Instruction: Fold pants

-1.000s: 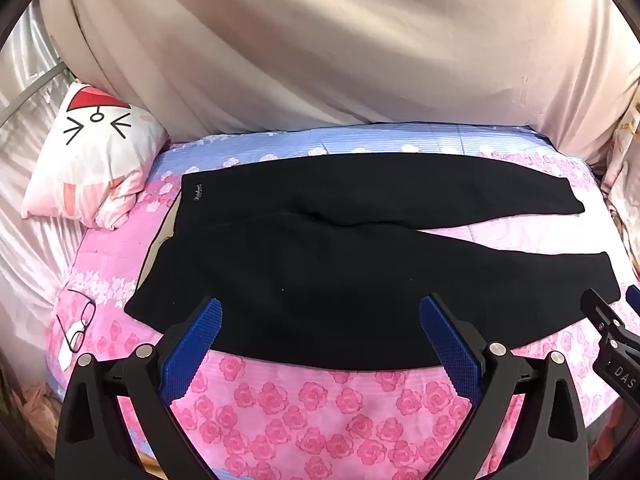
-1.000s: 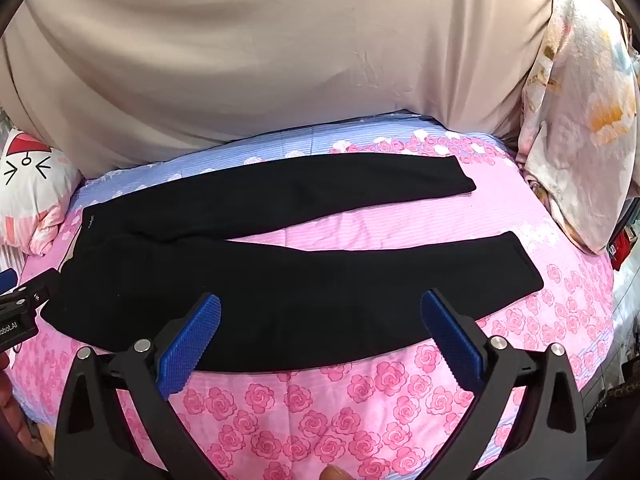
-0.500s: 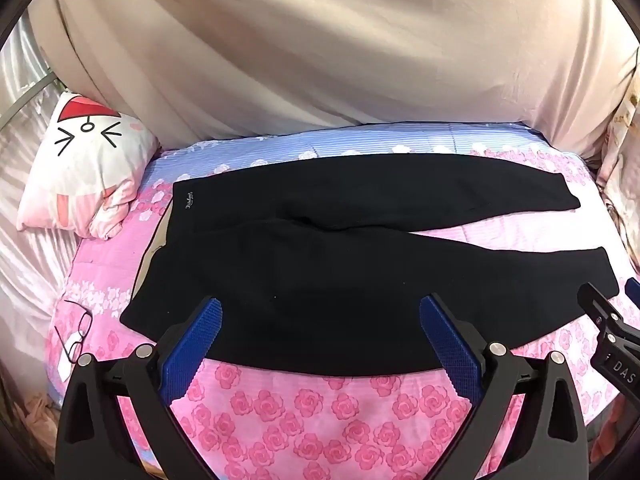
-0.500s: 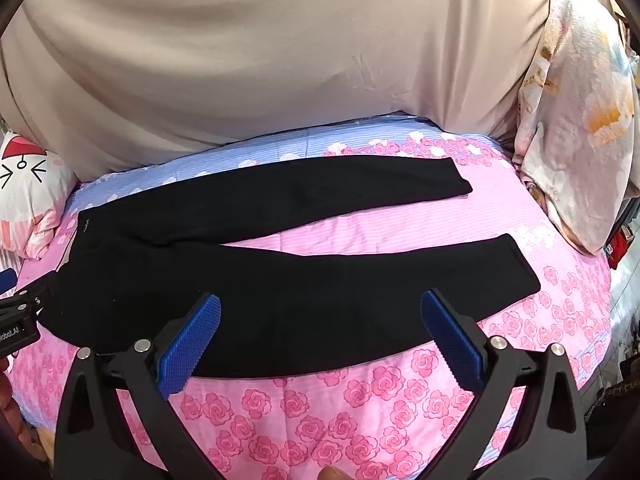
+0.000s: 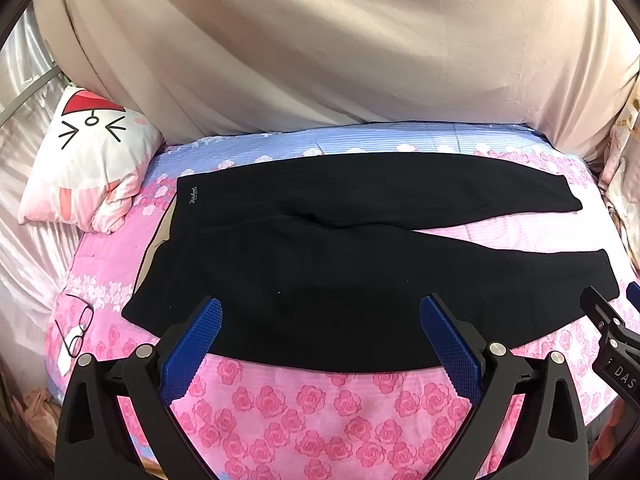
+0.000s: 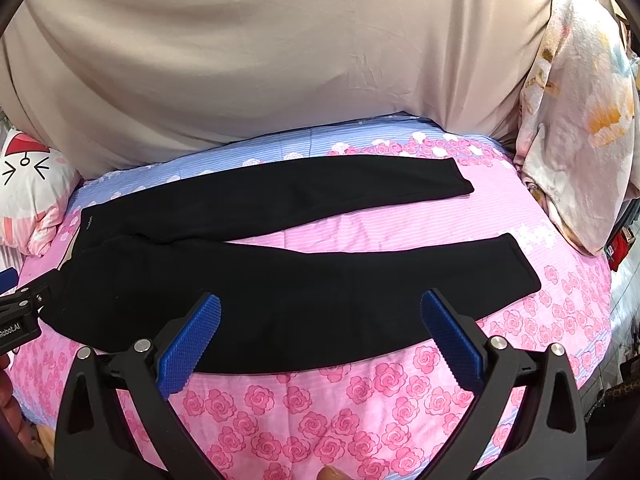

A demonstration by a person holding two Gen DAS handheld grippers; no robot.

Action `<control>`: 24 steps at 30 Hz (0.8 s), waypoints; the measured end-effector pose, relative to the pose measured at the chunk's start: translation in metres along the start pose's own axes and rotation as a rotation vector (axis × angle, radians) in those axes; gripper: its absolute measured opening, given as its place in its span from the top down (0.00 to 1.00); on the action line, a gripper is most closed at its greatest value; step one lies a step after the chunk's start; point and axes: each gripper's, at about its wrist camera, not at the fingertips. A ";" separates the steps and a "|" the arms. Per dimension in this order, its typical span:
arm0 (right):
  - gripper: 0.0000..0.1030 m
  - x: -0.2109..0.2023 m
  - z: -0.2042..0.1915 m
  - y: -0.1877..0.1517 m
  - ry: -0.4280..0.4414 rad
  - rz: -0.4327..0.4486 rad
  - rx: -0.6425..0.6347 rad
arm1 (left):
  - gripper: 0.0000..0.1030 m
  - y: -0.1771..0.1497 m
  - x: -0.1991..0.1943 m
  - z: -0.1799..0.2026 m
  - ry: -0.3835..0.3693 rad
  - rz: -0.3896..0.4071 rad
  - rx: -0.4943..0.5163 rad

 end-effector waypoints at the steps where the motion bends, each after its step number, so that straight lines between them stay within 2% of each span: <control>1: 0.04 0.000 0.000 0.000 0.001 0.000 0.001 | 0.05 0.000 0.000 0.000 -0.001 0.000 0.000; 24: 0.04 -0.007 -0.002 0.002 -0.004 0.008 0.008 | 0.05 -0.003 -0.004 -0.002 -0.006 0.003 -0.004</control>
Point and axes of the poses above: each gripper's, at about its wrist camera, not at the fingertips, and x roughly the way its jaws point, z to its right, y to its top, and after that the axes turned 8 degrees about z, right-handed
